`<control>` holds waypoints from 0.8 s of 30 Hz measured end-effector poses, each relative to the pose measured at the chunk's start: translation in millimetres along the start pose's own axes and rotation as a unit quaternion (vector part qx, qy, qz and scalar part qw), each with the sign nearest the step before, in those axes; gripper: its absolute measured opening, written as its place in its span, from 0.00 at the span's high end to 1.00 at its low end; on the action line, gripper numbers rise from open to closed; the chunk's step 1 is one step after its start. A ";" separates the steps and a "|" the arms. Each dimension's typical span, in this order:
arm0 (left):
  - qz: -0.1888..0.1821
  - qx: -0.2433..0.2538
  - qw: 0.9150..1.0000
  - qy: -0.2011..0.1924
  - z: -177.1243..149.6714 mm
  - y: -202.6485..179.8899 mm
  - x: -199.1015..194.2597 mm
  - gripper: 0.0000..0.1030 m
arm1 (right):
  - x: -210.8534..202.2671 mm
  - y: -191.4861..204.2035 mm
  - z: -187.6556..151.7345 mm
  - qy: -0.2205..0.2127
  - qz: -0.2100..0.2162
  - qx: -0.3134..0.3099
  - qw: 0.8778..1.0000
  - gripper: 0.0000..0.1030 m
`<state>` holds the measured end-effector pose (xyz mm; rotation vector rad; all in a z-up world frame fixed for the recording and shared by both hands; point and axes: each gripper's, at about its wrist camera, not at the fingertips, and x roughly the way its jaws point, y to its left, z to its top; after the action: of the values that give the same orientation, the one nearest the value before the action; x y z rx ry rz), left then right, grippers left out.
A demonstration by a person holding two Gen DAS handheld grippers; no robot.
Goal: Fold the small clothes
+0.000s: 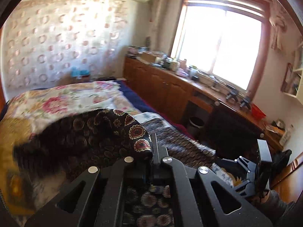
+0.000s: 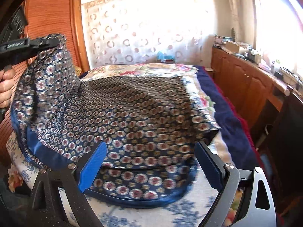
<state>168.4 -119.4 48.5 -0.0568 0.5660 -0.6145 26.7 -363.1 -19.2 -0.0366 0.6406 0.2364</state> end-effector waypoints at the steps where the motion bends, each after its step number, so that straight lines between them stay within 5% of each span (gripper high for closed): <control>1: -0.006 0.006 1.000 0.003 4.0 -5.8 6.0 0.97 | -3.6 -4.1 -0.5 -0.003 -0.003 0.003 1.000 0.09; 10: -0.029 0.036 0.998 0.044 14.1 -44.3 57.1 0.97 | -20.2 -28.5 -11.3 -0.009 -0.019 0.029 0.999 0.09; 18: -0.016 0.049 0.997 0.050 4.2 -39.6 63.5 0.36 | -2.0 -27.2 -3.8 0.002 -0.022 0.038 0.999 0.09; 20: -0.014 0.046 0.998 0.047 1.3 -29.2 58.7 0.27 | -1.0 -28.9 2.3 0.002 -0.021 0.036 0.999 0.09; 24: 0.009 0.039 0.998 0.052 -9.0 -4.1 54.2 0.27 | 3.3 -21.7 12.7 0.005 -0.020 0.027 0.999 0.09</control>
<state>197.9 -152.0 15.4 0.0533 0.6425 -0.6244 41.6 -382.2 -11.8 0.0018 0.6544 0.1808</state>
